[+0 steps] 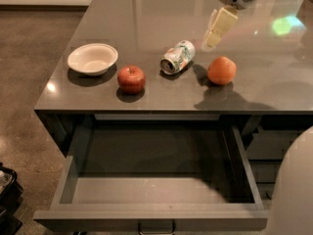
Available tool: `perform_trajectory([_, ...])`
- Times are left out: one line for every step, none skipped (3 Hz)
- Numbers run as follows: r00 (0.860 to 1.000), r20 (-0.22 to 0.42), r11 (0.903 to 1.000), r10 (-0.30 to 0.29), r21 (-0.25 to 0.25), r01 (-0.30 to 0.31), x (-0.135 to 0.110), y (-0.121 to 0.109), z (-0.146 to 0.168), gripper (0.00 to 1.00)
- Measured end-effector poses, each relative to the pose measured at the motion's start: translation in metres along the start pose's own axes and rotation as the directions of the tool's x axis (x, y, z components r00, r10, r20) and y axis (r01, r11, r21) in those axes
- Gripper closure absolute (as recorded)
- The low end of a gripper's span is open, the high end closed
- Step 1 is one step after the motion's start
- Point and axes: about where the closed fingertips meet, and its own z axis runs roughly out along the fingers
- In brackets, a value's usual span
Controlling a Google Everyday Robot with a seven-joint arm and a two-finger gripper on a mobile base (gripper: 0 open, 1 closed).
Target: Place 7up can into top drawer
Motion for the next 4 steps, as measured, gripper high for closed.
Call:
perform_trajectory([0.997,0.048,0.9983,0.056,-0.019,-0.056,0.012,0.000,0.019,0.00])
perform_trajectory([0.990,0.111,0.9960,0.084,-0.040,-0.080,0.018,-0.007,0.044,0.00])
perform_trajectory([0.982,0.164,0.9942,0.096,-0.065,-0.086,0.020,-0.017,0.070,0.00])
perform_trajectory([0.973,0.202,0.9898,0.112,-0.110,-0.091,0.020,-0.020,0.098,0.00])
